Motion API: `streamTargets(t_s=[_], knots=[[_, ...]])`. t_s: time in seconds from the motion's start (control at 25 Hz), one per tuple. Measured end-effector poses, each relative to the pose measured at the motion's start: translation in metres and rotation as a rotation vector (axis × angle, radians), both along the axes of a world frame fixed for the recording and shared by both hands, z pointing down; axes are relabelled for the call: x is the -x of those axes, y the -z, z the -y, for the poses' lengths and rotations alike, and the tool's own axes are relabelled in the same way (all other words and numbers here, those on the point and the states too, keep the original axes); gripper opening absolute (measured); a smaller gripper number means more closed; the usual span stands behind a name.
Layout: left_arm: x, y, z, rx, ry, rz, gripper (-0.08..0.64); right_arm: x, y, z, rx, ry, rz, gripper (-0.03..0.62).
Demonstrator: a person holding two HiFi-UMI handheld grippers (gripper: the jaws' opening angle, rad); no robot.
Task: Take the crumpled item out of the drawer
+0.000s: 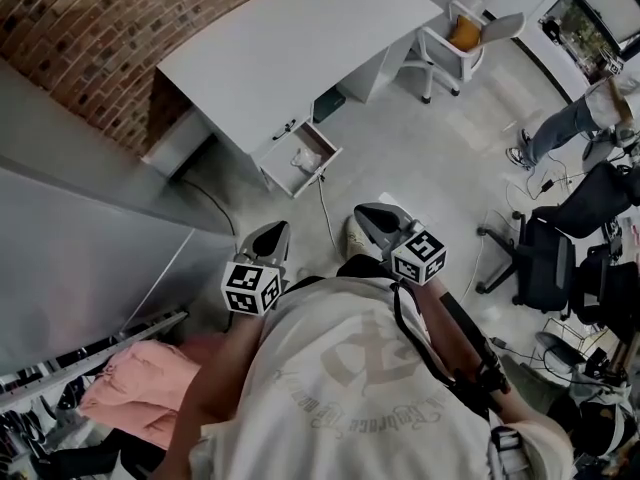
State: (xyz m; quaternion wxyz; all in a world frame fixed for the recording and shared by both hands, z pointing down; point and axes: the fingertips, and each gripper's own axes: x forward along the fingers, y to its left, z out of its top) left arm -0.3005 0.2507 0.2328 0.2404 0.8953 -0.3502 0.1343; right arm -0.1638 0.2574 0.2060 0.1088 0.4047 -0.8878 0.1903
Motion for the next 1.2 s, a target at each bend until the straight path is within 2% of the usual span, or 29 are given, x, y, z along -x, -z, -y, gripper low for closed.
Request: streamTargets(t_s=[0.4,1.2], knots=[[-0.011,-0.006,0.023,0.011,0.031,0.019,0.004,-0.019,-0.011,0.035,0.016,0.019,0.001,0.008],[-0.085,-0.041,0.114,0.074,0.152,0.069,0.003,-0.081,-0.056,0.157,0.079,0.196,0.005,0.008]])
